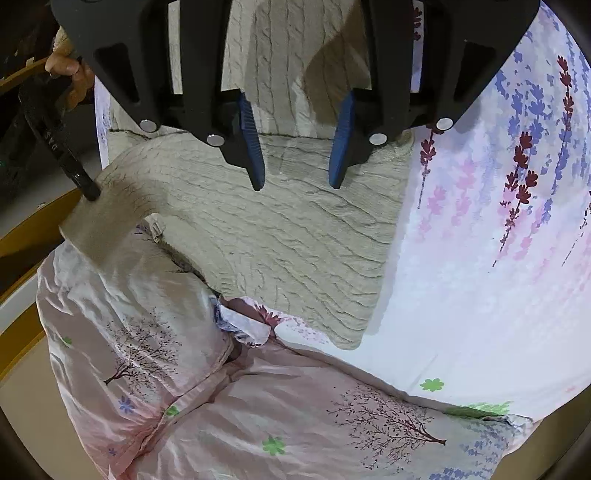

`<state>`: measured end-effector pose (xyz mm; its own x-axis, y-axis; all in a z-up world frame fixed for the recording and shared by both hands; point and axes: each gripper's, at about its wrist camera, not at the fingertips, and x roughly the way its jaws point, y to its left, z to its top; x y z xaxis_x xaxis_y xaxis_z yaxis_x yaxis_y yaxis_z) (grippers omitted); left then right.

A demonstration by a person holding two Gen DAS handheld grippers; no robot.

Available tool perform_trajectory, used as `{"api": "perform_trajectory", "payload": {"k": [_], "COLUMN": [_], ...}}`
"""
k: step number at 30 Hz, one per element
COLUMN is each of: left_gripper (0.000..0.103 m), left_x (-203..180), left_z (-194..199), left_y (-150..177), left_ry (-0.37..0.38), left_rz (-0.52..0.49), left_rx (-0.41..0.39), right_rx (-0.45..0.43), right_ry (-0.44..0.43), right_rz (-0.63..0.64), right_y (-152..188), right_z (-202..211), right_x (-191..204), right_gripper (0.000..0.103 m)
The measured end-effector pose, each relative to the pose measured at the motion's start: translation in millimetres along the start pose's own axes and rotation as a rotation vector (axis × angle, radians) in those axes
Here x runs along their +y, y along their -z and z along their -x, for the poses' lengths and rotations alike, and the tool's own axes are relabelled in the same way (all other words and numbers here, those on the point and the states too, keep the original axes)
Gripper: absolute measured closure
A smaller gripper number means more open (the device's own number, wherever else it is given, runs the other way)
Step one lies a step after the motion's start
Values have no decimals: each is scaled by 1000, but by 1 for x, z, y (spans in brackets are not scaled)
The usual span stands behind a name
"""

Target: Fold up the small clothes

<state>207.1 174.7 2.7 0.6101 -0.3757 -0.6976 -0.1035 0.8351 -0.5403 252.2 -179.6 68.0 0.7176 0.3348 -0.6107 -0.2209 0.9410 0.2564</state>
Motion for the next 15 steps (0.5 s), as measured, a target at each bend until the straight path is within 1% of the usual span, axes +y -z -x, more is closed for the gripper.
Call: {"api": "perform_trajectory", "payload": {"k": [1, 2, 3, 4, 5, 6, 7, 8, 10, 14, 15], "left_gripper": [61, 60, 58, 55, 54, 53, 52, 52, 52, 50, 50], "left_x": [0, -1, -2, -3, -5, -6, -8, -9, -10, -10, -10], "left_z": [1, 2, 2, 3, 4, 4, 5, 5, 5, 5, 5], "left_y": [1, 1, 2, 2, 3, 3, 4, 4, 6, 6, 6], "left_ry": [4, 11, 14, 16, 17, 18, 25, 26, 23, 19, 19], "left_rz": [-3, -8, -12, -18, -24, -27, -30, -33, -39, -37, -36], "left_rx": [-1, 1, 2, 2, 3, 5, 11, 14, 18, 24, 24], "right_rx": [42, 88, 134, 172, 205, 221, 229, 239, 262, 270, 264], "right_ry": [3, -8, -24, -39, -54, -83, -112, -163, -204, -210, -204], "right_rz": [-81, -125, -171, -219, -285, -345, -390, -454, -521, -554, -561], "right_y": [6, 11, 18, 25, 30, 33, 35, 36, 37, 40, 40], "right_z": [-1, -4, -9, -12, -15, -17, -16, -21, -29, -34, -33], "right_x": [-23, -36, -49, -62, -77, -90, -98, -109, -122, -127, -131], "right_gripper": [97, 95, 88, 84, 78, 69, 63, 58, 58, 62, 71]}}
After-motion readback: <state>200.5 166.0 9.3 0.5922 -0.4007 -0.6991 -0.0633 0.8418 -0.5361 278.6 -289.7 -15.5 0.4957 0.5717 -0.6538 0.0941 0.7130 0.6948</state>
